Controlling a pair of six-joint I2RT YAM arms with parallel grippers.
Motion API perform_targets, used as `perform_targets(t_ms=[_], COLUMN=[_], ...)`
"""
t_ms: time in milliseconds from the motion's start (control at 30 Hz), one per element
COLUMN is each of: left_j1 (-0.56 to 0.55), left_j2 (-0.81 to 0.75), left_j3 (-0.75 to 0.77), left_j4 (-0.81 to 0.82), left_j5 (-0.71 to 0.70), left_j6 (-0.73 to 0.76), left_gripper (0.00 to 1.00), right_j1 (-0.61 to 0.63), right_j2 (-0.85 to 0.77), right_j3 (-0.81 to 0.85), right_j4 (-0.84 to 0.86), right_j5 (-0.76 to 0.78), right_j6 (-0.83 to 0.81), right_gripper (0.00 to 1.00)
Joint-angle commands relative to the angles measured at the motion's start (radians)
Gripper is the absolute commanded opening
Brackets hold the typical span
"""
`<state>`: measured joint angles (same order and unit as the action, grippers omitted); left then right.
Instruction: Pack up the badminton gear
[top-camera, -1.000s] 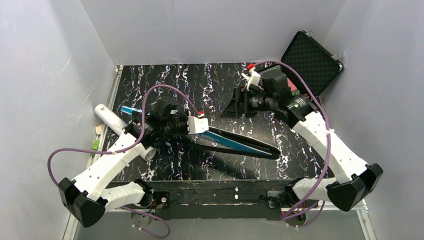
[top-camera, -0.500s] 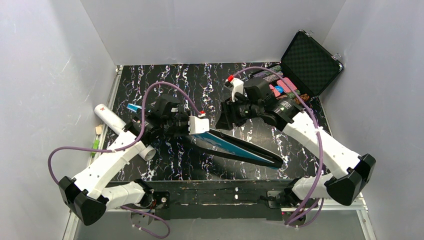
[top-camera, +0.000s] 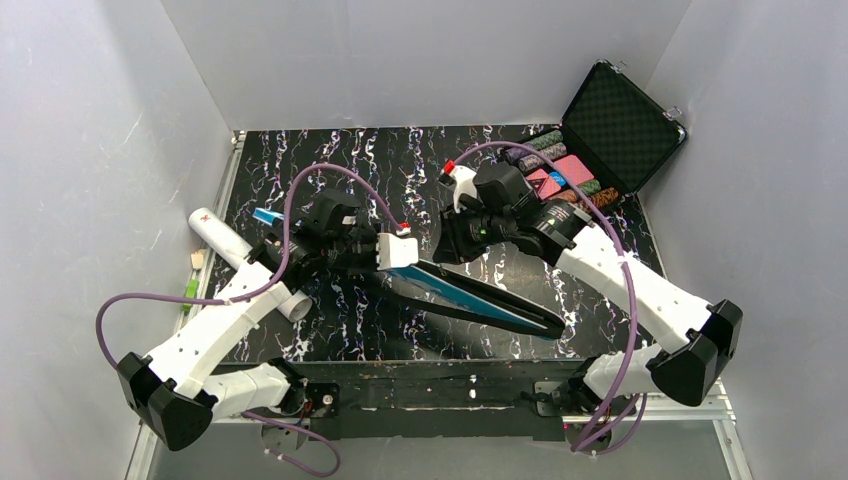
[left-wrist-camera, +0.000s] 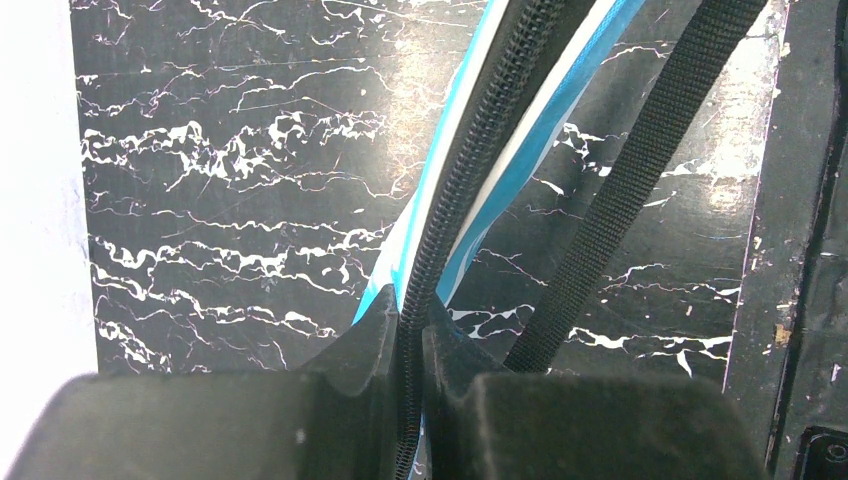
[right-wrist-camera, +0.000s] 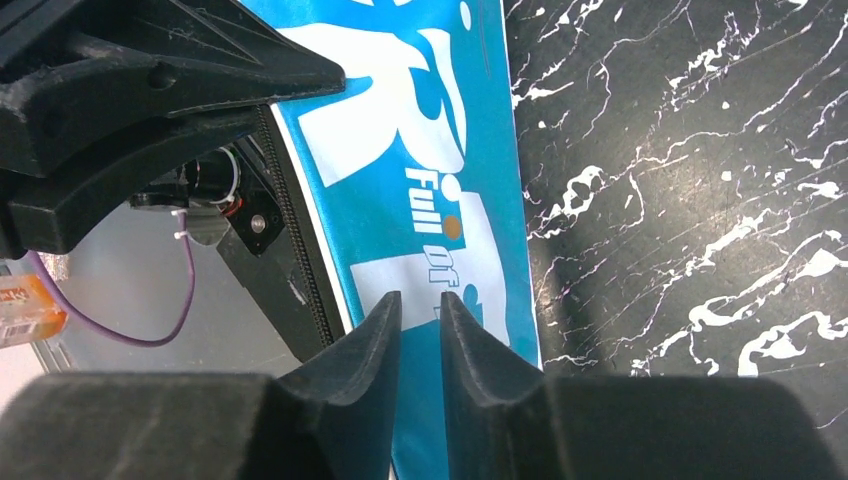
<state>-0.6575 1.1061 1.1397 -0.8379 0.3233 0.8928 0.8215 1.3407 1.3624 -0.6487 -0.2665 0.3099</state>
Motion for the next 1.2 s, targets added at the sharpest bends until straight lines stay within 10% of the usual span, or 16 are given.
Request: perform_targets(t_ms=[0, 300, 467, 700, 1167], left_j1=[-0.001, -0.001, -0.001, -0.001, -0.001], left_j2=[-0.017, -0.012, -0.012, -0.014, -0.007], left_j3=[0.041, 0.029, 0.033, 0.030, 0.043], left_j4=[0.051, 0.051, 0.051, 0.051, 0.051], left_j5=[0.027, 0.024, 0.026, 0.024, 0.022], left_j6=[-0.018, -0.015, -0.018, -0.014, -0.021], left_gripper=[0.00, 0.00, 0.00, 0.00, 0.00], right_j1=[0.010, 0.010, 0.010, 0.035, 0.065], right_j2=[-0.052, -0.119, -0.136, -0.106, -0.062], right_j3=[-0.015, -0.028, -0.034, -0.040, -0.012], right_j4=[0.016, 0.031, 0.047, 0.054, 0.021], right_j5=[0.033, 0.058, 0.038, 0.022, 0.088], right_j6=[-0.007, 0.027, 0.049, 0.027, -0.001], right_gripper=[0.23, 0.01, 0.46, 0.57, 0.21])
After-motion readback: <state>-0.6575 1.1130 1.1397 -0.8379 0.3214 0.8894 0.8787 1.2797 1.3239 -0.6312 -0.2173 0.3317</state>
